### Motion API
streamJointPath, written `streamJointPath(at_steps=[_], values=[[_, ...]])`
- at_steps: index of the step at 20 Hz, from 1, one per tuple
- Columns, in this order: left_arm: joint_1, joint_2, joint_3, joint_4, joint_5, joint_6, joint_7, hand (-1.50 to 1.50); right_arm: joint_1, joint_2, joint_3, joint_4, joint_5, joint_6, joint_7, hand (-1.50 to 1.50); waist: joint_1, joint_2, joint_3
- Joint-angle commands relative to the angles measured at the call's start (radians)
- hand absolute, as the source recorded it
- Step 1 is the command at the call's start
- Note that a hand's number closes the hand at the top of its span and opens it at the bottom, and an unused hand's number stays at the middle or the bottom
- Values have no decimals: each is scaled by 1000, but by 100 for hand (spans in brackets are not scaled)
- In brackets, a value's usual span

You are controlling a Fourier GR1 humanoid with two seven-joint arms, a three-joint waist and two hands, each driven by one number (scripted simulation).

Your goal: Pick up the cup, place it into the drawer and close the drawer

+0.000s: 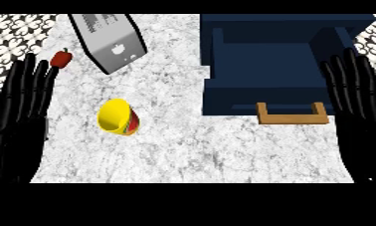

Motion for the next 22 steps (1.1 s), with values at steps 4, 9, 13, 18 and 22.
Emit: streamJointPath(at_steps=[4, 9, 13, 18, 22], values=[[-54, 23, -67, 25, 144, -162, -9, -150, -33, -5, -58, -3, -22, -14, 23, -150, -4, -11, -7], [88, -36, -131, 6, 324, -219, 53, -150, 25, -48, -25, 42, 54, 29, -12, -150, 6, -11, -7], [55, -10, -49, 118, 394, -278, 27, -150, -14, -59, -35, 6, 47, 37, 76, -150, 1, -11, -8], [85, 16, 36, 171, 427, -338, -7, -150, -42, -58, -81, 49, -7, 80, 32, -150, 3, -11, -7], [43, 19, 59, 387, 334, -378, -121, -150, -50, -49, -77, 58, 27, 58, 47, -150, 0, -10, -8]])
